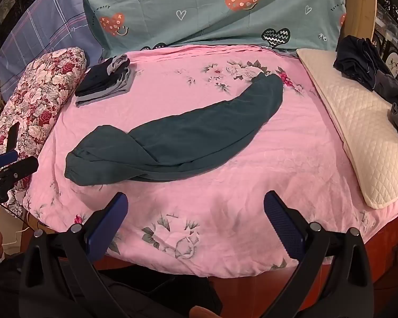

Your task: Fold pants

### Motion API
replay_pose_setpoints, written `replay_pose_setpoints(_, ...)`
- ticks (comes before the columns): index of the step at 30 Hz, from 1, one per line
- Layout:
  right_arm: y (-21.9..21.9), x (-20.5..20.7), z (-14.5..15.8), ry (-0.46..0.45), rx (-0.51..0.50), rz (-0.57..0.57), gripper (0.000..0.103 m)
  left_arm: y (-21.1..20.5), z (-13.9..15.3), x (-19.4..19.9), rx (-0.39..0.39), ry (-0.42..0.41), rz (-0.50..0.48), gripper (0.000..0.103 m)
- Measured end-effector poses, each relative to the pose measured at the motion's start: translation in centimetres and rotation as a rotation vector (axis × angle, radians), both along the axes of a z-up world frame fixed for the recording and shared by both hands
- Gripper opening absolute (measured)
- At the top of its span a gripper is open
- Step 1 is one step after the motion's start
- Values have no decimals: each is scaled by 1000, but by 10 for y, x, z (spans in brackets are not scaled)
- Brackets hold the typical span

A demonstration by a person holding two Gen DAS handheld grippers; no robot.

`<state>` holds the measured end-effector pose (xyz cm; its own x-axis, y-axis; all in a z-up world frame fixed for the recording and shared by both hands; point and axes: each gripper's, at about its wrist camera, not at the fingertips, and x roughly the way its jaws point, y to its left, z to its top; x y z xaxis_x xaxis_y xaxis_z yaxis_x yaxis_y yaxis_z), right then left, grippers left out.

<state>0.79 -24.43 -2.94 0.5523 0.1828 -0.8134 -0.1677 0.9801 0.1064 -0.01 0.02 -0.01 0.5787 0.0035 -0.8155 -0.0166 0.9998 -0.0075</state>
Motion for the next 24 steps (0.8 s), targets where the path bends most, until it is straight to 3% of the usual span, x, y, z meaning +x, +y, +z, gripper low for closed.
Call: replay_pose_setpoints(24, -1, 4, -2, 6, 3, 5, 102, 4, -2, 6, -15, 20, 11, 101)
